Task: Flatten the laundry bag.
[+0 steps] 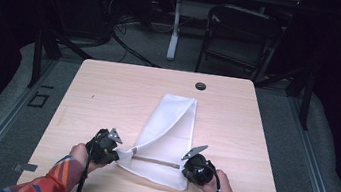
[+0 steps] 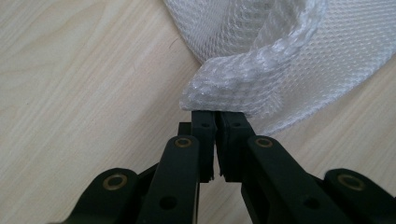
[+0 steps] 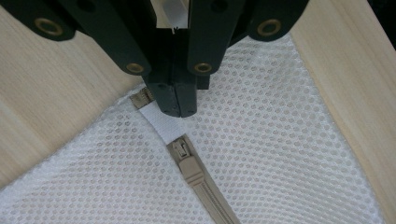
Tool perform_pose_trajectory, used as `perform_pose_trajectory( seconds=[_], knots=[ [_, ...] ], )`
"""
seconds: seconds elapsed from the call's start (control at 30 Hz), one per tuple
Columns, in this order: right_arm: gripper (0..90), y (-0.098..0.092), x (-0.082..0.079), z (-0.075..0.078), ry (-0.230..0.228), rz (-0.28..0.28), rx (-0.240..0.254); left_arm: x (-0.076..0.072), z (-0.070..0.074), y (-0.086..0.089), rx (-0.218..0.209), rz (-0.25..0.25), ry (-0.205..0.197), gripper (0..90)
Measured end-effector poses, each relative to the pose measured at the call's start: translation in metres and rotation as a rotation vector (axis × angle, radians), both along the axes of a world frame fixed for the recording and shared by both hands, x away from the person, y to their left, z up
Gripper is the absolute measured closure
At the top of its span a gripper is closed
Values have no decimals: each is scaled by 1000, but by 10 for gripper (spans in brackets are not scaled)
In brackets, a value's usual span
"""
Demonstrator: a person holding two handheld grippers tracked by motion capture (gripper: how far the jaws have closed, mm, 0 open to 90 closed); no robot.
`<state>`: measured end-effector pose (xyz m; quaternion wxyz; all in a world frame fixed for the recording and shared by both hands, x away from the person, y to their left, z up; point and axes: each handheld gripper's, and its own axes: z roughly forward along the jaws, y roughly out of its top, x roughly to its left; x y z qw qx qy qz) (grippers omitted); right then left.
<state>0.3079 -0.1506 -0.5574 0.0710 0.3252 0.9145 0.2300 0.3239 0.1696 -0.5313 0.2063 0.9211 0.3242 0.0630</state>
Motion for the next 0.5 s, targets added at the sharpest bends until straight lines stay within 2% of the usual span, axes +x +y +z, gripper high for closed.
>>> perform_pose_trajectory(
  seconds=[0.43,0.5],
  knots=[
    [900,0,0,0,-4,5,-4,0,-1,6,1,23,33,838],
    [900,0,0,0,-4,5,-5,0,-1,6,0,28,23,838]
  ],
)
